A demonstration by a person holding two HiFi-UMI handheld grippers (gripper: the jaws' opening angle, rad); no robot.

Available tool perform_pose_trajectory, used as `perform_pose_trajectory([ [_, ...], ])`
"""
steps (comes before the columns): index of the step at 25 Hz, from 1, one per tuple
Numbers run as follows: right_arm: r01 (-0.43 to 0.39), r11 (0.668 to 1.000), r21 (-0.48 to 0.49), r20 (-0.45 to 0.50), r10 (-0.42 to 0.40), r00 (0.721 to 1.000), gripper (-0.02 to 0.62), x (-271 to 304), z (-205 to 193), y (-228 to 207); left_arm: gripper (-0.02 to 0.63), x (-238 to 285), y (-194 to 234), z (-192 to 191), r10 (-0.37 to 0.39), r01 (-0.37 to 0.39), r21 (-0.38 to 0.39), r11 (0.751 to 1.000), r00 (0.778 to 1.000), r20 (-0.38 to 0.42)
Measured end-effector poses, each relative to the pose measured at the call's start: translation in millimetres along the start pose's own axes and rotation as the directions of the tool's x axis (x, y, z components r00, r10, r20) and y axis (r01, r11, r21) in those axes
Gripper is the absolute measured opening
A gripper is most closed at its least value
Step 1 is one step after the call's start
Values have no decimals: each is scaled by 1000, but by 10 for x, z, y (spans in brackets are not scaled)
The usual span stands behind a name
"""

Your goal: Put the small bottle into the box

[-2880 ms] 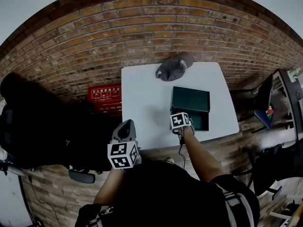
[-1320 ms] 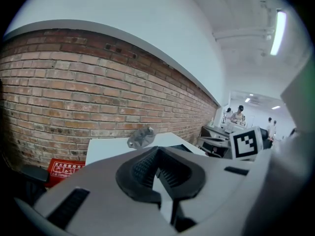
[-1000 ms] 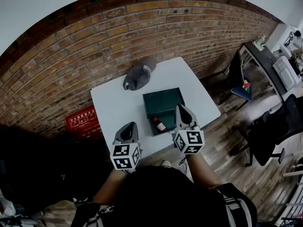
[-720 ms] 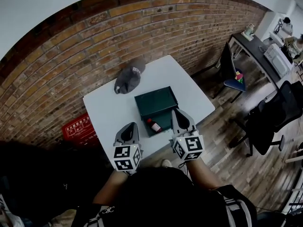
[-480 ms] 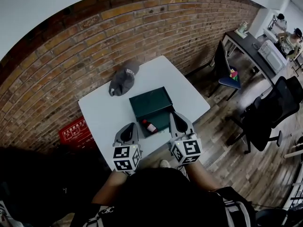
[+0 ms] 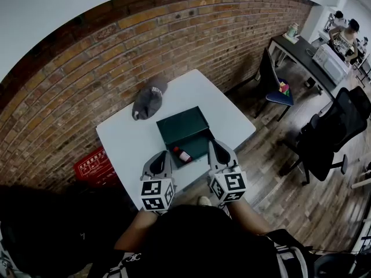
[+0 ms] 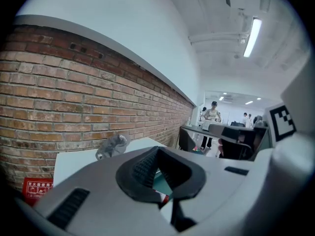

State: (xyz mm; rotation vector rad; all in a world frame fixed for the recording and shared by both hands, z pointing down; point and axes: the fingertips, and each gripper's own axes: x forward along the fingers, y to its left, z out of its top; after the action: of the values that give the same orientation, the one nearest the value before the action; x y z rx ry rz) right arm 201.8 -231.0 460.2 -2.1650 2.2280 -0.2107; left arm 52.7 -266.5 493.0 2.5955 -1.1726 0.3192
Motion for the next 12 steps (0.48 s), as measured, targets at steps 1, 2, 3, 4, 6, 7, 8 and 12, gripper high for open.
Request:
perform_pose_trajectory([
  [1, -3, 1000, 2, -2, 3, 1000, 29, 0, -11, 8, 11, -10, -2, -3, 0, 0, 1, 1000, 1000, 2],
  [2, -6, 1000, 3, -5, 6, 1000, 29, 3, -23, 19, 11, -18, -3, -8, -1, 1, 0, 1000, 1000, 2],
  [3, -10, 1000, 5, -7, 10, 1000, 29, 7, -31, 32, 11, -26, -3, -14, -1, 1, 0, 1000, 1000, 1],
  [4, -14, 1000, 5, -9, 14, 1000, 29, 12, -36, 50, 11, -35, 0, -20, -2, 2, 0, 1000, 1000, -1],
  [6, -25, 1000, 6, -13, 25, 1000, 29, 22, -44, 97, 11, -56, 12, -34, 0, 0, -4, 1000, 1000, -5],
  [7, -31, 1000, 6, -16, 31, 999, 29, 28, -51, 119, 11, -67, 21, -43, 2, -2, -7, 1000, 1000, -7],
  [8, -37, 999, 5, -20, 37, 999, 29, 35, -60, 139, 11, -78, 30, -53, 5, -5, -10, 1000, 1000, -9],
  [12, -52, 999, 7, -33, 52, 998, 29, 61, -101, 185, 11, -115, 66, -99, 17, -18, -16, 1000, 1000, -20],
])
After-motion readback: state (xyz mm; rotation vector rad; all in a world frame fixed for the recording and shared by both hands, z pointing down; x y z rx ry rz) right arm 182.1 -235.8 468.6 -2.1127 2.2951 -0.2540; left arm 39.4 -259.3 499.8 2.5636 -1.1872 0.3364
